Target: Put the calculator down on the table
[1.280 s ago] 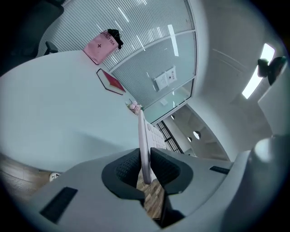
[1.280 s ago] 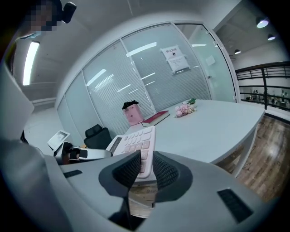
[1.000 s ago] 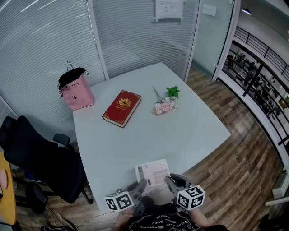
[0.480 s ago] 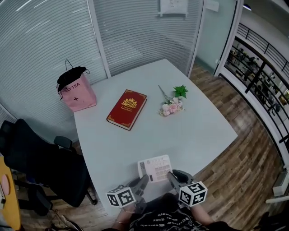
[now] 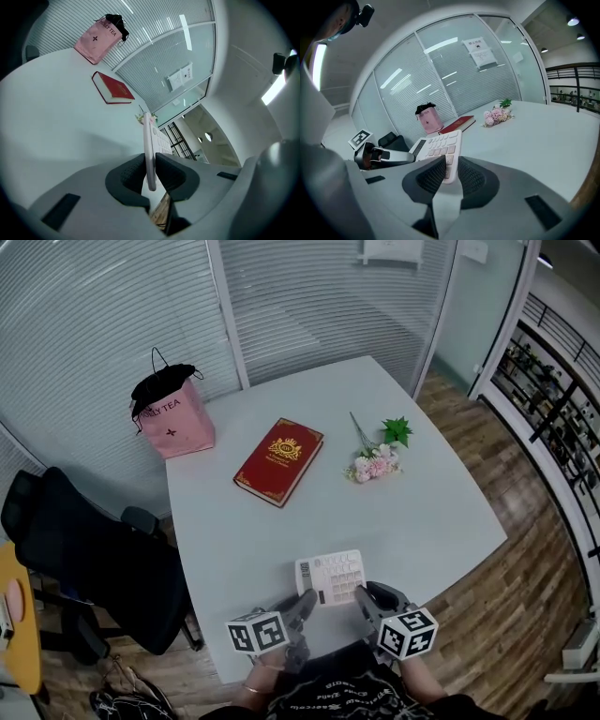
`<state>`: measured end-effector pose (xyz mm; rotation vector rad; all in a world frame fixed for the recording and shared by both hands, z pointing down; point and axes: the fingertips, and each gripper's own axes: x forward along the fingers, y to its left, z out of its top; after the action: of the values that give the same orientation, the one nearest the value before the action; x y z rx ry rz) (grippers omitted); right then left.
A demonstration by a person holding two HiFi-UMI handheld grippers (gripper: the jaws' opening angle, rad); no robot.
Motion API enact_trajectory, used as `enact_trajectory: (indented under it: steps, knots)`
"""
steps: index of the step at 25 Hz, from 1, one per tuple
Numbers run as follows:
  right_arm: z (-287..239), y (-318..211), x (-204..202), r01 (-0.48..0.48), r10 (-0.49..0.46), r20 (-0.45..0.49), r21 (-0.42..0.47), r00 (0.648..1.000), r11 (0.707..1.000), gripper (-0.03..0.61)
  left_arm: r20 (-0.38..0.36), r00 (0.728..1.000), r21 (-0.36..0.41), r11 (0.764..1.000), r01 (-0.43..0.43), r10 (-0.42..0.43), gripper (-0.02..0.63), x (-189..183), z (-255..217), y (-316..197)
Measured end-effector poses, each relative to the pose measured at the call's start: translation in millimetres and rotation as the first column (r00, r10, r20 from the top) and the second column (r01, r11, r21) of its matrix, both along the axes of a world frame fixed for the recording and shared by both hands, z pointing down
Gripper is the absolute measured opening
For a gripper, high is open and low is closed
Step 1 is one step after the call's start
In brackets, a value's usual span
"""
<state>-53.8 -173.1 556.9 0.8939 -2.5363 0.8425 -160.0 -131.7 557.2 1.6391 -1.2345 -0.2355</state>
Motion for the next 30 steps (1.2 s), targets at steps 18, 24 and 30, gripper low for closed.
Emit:
enact_trajectory:
  steps: [18,24,30]
  knots:
    - [13,-109,24,-0.031,0.031,-0.004,-0.015,1.0,0.999,0.091,-0.025,1.0,-0.062,0.998,-0.006,0.004,0.074,25,14,-110]
    - [28,-146,29,-0.06,0.059,-0.017,-0.046,0.998,0.997,0.091,-0.025,1.0,-0.092,0.996,0.014,-0.016,0.075,29,30,-147]
    - [49,-175,25,-0.068,0.066,-0.02,-0.102,0.998,0.993,0.091,-0.016,0.999,-0.142,0.989,0.046,-0.049,0.077,24,51,-176]
